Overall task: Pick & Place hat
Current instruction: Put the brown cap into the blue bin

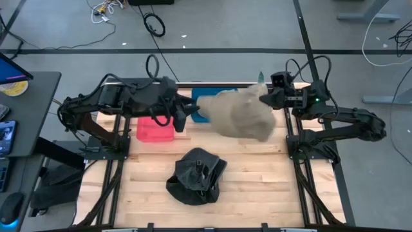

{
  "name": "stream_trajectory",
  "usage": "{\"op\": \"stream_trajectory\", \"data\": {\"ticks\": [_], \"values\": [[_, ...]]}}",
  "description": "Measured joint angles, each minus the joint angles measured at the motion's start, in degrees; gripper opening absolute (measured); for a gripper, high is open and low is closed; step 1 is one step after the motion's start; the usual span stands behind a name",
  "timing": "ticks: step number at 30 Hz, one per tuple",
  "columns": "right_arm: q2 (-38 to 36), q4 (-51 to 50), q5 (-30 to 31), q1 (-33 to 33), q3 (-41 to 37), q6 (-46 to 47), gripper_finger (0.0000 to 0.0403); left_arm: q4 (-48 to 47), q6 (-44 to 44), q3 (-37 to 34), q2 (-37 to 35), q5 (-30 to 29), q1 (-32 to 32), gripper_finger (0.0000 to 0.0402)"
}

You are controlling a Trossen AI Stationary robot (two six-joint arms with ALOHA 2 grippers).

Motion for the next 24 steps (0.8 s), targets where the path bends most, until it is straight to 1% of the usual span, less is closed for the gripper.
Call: {"op": "stream_trajectory", "data": {"ticks": [4, 8, 14, 20, 24], "values": [[-0.9, -1.5, 0.0, -1.2, 0.0, 0.8, 0.0001, -3.7, -0.9, 0.0, 0.0, -1.4, -0.2, 0.0207], [-1.1, -6.5, 0.5, -2.7, 0.0, 0.5, 0.0001, -6.3, -1.1, 0.0, 0.0, -2.1, -0.5, 0.0222], [1.3, -16.6, 0.8, -5.7, 0.0, -2.5, 0.0000, -8.5, -1.0, 0.0, 0.0, -3.2, -0.6, 0.0213], [5.1, -18.1, 1.8, -7.4, 0.4, -2.8, 0.0000, -11.4, -1.0, 0.0, 0.0, -4.6, -0.7, 0.0195], [9.0, -19.9, 1.8, -8.0, 4.2, -3.6, 0.0000, -12.2, -0.7, 0.0, 0.0, -5.7, -0.7, 0.0187]]}}
